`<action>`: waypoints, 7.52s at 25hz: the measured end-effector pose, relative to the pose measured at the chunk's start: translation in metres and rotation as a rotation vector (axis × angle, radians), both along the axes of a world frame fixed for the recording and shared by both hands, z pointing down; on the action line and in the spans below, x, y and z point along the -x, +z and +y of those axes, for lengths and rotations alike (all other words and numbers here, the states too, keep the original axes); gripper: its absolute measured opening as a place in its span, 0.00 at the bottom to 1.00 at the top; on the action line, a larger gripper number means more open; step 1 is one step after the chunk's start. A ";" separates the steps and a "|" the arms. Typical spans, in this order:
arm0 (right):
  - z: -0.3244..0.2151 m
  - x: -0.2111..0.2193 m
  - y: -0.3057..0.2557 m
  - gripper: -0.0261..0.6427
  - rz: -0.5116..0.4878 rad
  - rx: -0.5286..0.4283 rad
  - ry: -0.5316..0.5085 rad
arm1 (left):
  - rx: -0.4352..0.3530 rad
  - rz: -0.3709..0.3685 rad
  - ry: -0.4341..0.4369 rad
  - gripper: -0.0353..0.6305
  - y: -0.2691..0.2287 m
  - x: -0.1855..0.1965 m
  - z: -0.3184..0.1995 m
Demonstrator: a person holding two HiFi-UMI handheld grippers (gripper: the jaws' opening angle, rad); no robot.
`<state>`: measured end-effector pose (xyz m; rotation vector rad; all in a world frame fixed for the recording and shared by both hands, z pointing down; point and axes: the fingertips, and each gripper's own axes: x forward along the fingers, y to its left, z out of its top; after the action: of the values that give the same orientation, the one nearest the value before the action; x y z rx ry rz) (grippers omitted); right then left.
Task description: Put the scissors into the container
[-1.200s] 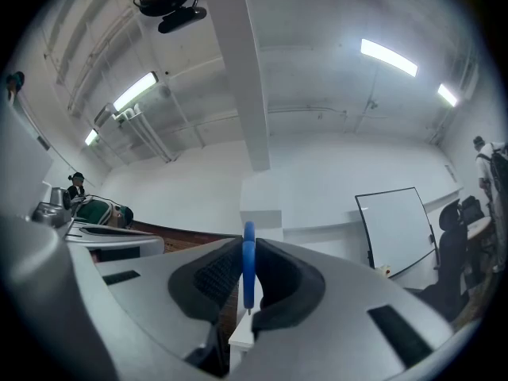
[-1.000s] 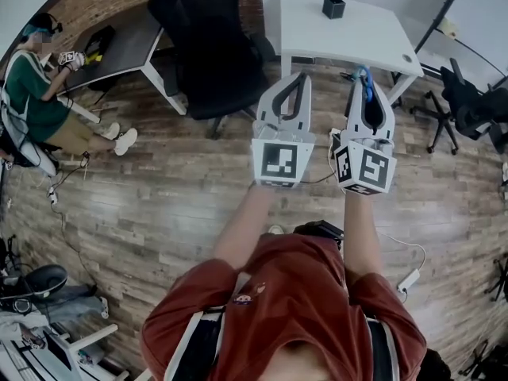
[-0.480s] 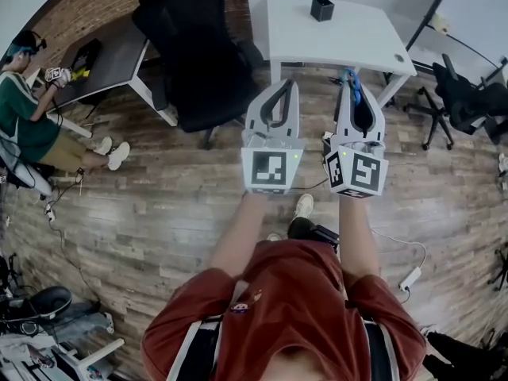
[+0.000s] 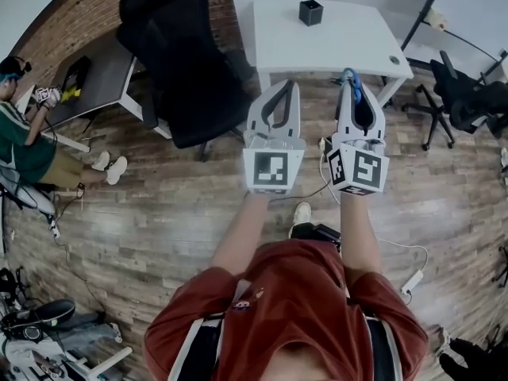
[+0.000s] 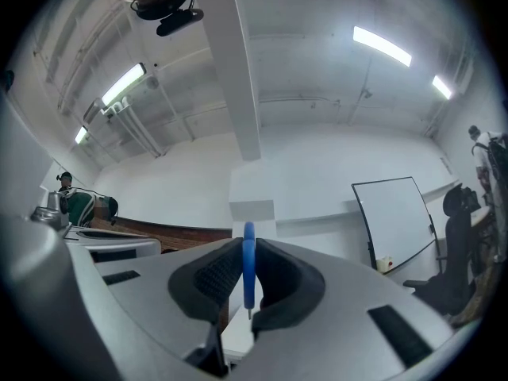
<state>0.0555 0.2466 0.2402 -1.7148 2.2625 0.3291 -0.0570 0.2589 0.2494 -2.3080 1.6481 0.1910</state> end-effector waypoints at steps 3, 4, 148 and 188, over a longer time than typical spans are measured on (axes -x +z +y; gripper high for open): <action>-0.022 -0.011 0.001 0.12 -0.005 0.004 0.001 | -0.018 -0.021 0.006 0.07 0.000 -0.010 -0.025; -0.029 -0.015 0.001 0.12 -0.006 0.006 -0.002 | -0.024 -0.031 0.007 0.07 -0.001 -0.013 -0.032; -0.730 -0.027 0.126 0.12 0.035 0.326 -0.025 | 0.182 -0.032 0.003 0.07 0.086 -0.033 -0.743; -0.778 -0.005 0.257 0.12 0.114 0.587 0.005 | 0.381 0.024 0.035 0.07 0.192 -0.025 -0.796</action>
<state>0.0607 -0.5317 0.4974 -2.0024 2.6133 -0.2778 -0.0316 -0.5371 0.4413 -2.6166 1.7848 -0.0985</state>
